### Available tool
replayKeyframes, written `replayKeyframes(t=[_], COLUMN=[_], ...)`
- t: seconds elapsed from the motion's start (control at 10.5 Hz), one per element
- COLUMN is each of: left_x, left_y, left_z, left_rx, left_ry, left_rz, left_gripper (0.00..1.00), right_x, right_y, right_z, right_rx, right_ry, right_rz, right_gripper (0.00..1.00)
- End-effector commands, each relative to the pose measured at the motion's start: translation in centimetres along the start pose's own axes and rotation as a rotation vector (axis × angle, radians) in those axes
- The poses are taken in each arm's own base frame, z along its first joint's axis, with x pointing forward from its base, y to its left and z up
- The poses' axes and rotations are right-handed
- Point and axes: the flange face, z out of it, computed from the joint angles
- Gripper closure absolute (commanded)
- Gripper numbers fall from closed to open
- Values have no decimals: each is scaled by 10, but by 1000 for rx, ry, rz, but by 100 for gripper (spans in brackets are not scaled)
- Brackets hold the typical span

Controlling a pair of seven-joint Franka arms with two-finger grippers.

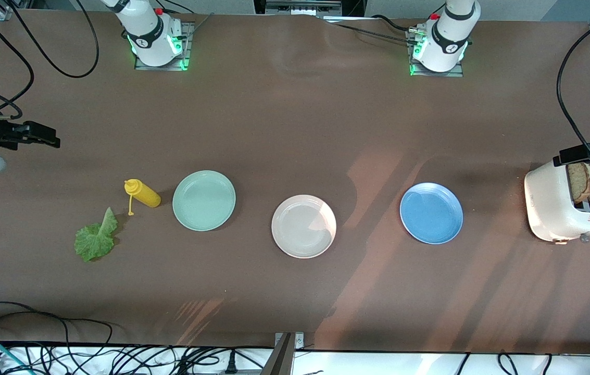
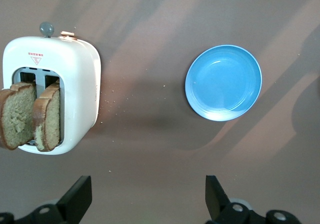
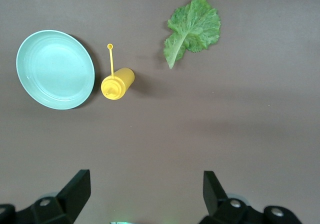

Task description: Make sandwich on beige plate with both arms

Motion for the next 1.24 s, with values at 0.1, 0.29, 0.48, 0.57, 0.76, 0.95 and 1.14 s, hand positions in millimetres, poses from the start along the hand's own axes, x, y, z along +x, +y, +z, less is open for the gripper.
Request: replayKeyframes(t=[0.1,0.29,0.48,0.57,0.76,0.95,1.14], left_x=[-5,1,11,17,34,46,58], left_y=[-18,-43,-70,-80,-91,-106,-119], left_z=[-4,11,34,47,74,104,128], left_rx=[62,115,156,167,203,238,271], left_ry=[-1,-34,-79,-100,-113,-153,-165], left_rz=[-16,-17,-9,-15,-12,-13,14], left_gripper=[0,0,0,0,0,0,0], right_x=[-2,-2,-2,-2,-2,-2,-2], right_y=[2,2,2,2,2,2,2], right_z=[-3,-3,-3,-3,-3,-3,-3], right_rx=[1,1,1,1,1,1,1], right_ry=[-1,-1,-1,-1,-1,-1,-1], right_rz=[4,4,4,4,4,4,4], right_gripper=[0,0,0,0,0,0,0])
